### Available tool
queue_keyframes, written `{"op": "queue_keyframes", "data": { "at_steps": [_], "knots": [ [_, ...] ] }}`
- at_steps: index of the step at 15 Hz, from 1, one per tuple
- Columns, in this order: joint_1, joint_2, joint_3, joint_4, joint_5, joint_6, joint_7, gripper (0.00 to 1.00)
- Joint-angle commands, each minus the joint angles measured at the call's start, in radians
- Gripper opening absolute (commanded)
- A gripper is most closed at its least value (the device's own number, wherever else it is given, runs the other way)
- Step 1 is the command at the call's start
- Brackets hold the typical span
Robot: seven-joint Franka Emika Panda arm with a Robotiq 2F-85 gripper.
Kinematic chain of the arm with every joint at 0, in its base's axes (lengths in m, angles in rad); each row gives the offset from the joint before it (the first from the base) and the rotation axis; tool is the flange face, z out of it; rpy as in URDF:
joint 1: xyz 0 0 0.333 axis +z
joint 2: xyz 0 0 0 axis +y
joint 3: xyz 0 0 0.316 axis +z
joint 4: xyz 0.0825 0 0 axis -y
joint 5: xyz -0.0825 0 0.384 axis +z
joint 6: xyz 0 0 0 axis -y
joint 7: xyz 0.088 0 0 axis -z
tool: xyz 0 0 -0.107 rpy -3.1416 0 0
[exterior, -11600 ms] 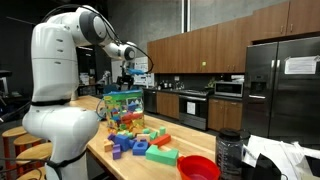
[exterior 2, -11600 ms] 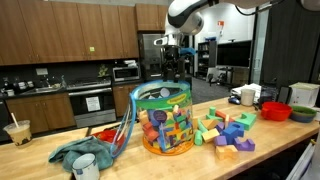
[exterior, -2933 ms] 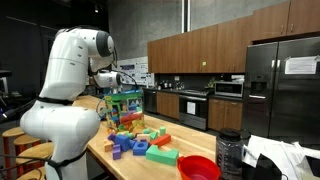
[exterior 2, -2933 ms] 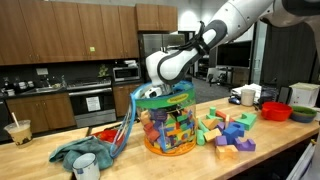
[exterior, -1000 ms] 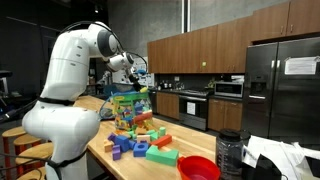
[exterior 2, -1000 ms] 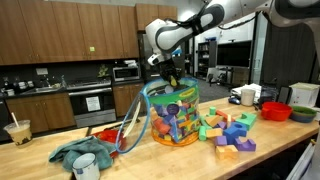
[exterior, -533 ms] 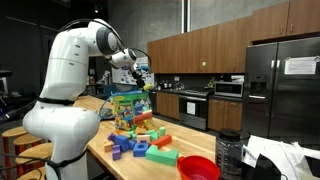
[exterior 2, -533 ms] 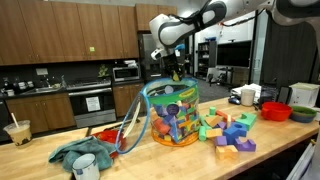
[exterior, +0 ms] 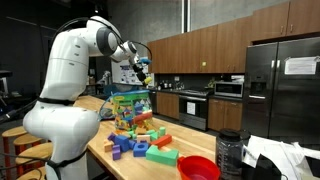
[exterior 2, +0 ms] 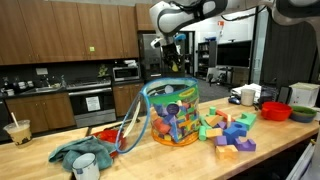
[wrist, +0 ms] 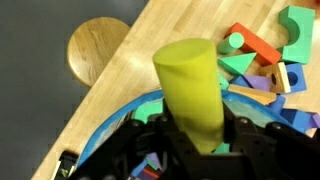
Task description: Remove one yellow block from the toy bag
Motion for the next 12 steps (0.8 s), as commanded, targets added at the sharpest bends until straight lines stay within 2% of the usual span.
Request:
{"op": "queue_keyframes", "data": {
  "at_steps": [1, 5, 8, 12],
  "knots": [
    [-0.006, -0.004, -0.013, 0.08, -0.005, -0.087, 0.008, 0.18],
    [-0.024, -0.065, -0.045, 0.008, -0.017, -0.125, 0.089, 0.18],
    [-0.041, -0.124, -0.069, -0.092, 0.005, -0.13, 0.205, 0.18],
    [-0.076, -0.21, -0.064, -0.259, 0.042, -0.113, 0.389, 0.18]
  ]
}}
